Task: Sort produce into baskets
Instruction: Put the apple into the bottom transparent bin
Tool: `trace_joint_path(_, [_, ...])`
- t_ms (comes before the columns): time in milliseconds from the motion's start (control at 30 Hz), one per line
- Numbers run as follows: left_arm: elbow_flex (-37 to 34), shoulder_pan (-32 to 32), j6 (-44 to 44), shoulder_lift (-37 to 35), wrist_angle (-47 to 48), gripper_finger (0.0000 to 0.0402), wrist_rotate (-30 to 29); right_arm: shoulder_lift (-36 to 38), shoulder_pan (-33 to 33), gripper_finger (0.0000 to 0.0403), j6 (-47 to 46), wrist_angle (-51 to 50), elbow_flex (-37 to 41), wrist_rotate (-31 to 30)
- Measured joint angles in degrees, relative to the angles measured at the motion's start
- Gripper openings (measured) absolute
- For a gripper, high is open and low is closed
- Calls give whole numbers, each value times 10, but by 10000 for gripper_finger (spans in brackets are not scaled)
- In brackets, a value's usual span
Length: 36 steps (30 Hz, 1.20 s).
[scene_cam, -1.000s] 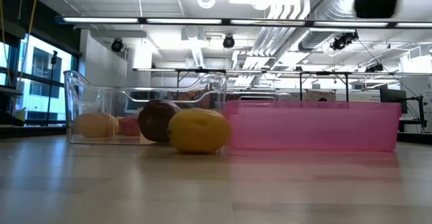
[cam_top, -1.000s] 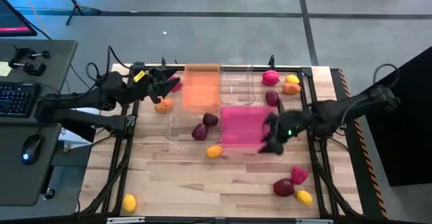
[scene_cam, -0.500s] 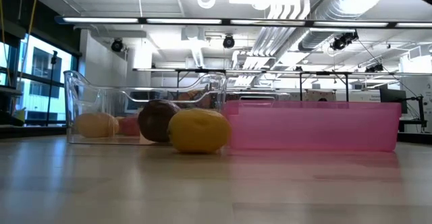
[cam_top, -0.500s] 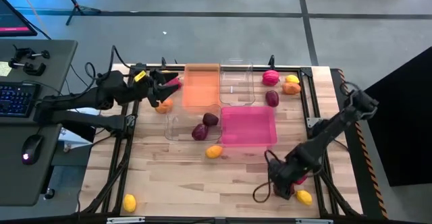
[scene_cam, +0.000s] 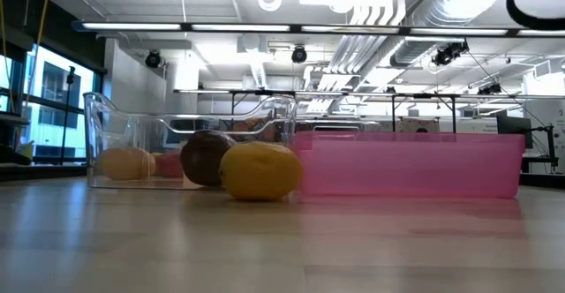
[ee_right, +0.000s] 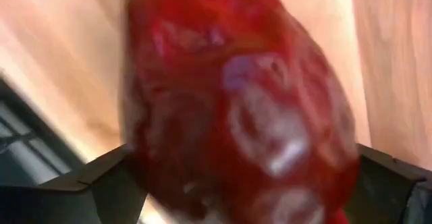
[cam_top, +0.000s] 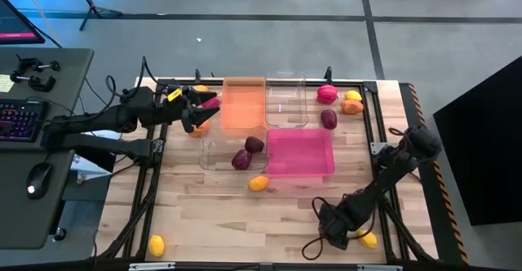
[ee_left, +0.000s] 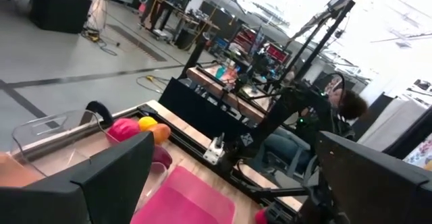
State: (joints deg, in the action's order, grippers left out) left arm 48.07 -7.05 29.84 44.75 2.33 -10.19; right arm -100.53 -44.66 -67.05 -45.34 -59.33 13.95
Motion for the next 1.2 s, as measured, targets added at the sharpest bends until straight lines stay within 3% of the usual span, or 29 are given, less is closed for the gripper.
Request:
trace_joint_path(733, [0,0,1,0,0,395,-37,2,19,382,39,-1,0,-118])
trace_joint_path(833, [0,0,1,0,0,395,-37,2,32,364,59,2,0,-114])
trace_joint_path(967, [0,0,1,0,-5,395,-37,8,47,303,93,-10,0,-92])
trace_joint_path(1200, [0,0,1,0,-9,395,-39,102,93,299,149,-67,-7,-104])
